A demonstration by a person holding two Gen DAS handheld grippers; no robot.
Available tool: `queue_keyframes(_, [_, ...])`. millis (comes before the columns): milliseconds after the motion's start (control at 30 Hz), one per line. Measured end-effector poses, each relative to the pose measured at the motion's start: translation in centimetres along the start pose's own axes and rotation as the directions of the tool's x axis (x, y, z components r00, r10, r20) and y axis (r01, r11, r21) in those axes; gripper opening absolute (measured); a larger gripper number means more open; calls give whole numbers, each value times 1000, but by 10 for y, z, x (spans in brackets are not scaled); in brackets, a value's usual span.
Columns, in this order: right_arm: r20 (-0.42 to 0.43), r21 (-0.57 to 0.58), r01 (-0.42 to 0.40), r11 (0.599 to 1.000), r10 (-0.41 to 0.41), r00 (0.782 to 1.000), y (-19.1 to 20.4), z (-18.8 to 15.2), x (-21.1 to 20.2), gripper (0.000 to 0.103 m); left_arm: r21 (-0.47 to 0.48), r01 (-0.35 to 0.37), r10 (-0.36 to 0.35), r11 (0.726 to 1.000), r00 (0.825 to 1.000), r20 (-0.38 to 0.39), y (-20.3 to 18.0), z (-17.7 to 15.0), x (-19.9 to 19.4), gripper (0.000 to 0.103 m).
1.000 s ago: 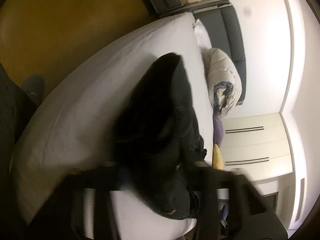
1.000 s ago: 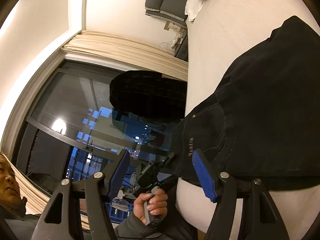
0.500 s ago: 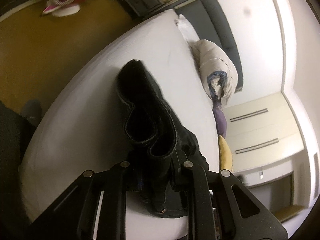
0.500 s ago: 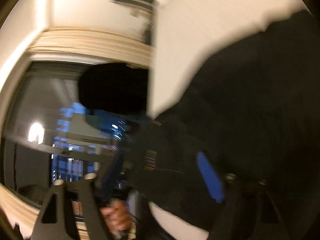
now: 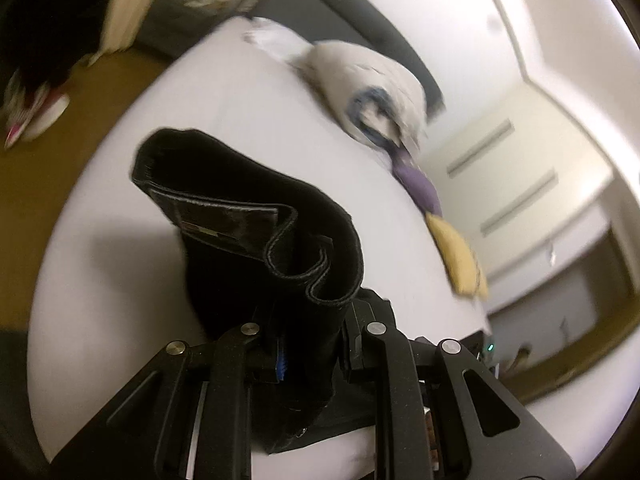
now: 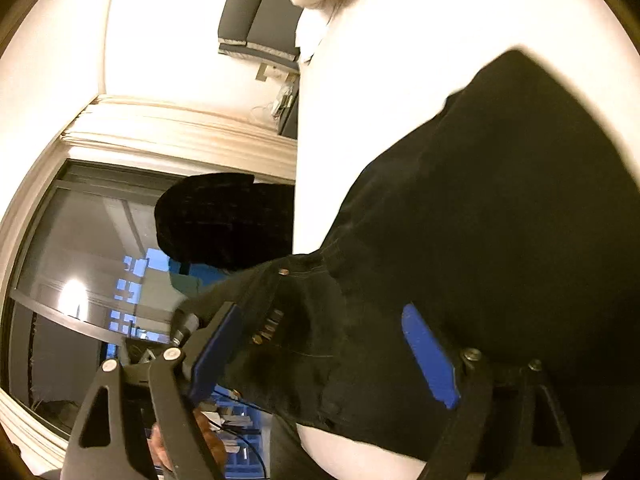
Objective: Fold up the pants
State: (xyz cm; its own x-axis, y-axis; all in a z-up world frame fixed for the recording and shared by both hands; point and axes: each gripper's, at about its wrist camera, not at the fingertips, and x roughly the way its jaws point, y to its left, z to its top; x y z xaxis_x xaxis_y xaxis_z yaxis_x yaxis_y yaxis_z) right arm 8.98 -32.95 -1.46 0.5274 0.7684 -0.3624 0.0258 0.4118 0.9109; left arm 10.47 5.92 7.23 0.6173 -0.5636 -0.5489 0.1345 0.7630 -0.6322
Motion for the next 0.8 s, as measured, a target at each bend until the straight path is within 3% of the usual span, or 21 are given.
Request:
queue_keyframes(133, [56,7,-11,1000,11,998,-7,9,-36,85,201,3,11,980,997,-71,-84,-7,50,17])
queue_keyframes(267, [118,63,-20,998,12,993,-30,18,-65,86,418,45,46,907,978,-204,-158,-51,121,17])
queue_keyframes(433, [67,95,-8,995,2,998,-50,12,-62,86,523,39,163,851,928,-334,-166,-130,190,16])
queue_keyframes(533, [26,83,11,997,-13,1000,-55,10,-53,86,619,15,215,785,931,-295,-175,-156,192,16])
queue_keyframes(667, [-40,43,35,998,-33,999,-51,22,-47,86,681,-14,243,732,940,-241,-192,-164,193,16])
queue_keyframes(767, [-101,-25,95,995,-98,990,-36,28,-26,85,735,-34,271,677,941,-205,-202,-177,199,16])
queue_keyframes(800, [-112,-45,125,991,-130,985,-33,31,-19,80,750,-40,277,660,941,-194,-205,-182,200,16])
